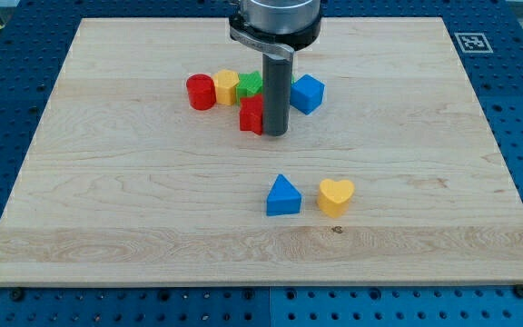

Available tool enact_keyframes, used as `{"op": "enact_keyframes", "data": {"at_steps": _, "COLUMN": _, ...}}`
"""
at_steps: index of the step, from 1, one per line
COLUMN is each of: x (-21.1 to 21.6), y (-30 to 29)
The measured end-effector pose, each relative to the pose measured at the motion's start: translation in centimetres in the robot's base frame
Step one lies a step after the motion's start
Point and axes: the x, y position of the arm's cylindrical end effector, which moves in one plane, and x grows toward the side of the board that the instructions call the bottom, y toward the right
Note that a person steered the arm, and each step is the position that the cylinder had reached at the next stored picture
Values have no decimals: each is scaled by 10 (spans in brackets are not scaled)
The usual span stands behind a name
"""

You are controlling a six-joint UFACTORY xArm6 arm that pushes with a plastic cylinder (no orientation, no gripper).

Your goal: Move your arm towards bottom center

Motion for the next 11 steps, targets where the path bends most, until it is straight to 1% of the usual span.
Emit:
{"op": "enact_keyframes", "data": {"at_steps": 1, "x": 0, "y": 0}}
{"op": "enact_keyframes", "data": {"at_steps": 2, "x": 22, "y": 18}}
{"op": "enact_keyframes", "data": {"at_steps": 3, "x": 52, "y": 41}}
{"op": "enact_keyframes", "data": {"at_steps": 4, "x": 63, "y": 42}}
{"op": "enact_keyframes", "data": {"at_steps": 5, "x": 67, "y": 77}}
{"op": "enact_keyframes", "data": {"at_steps": 6, "x": 80, "y": 127}}
{"op": "enact_keyframes", "data": {"at_steps": 7, "x": 124, "y": 134}}
{"op": "enact_keyframes", "data": {"at_steps": 8, "x": 158, "y": 122}}
{"op": "enact_keyframes", "data": {"at_steps": 9, "x": 171, "y": 87}}
{"op": "enact_keyframes", "data": {"at_steps": 10, "x": 167, "y": 47}}
{"op": "enact_keyframes", "data": {"at_steps": 11, "x": 136, "y": 17}}
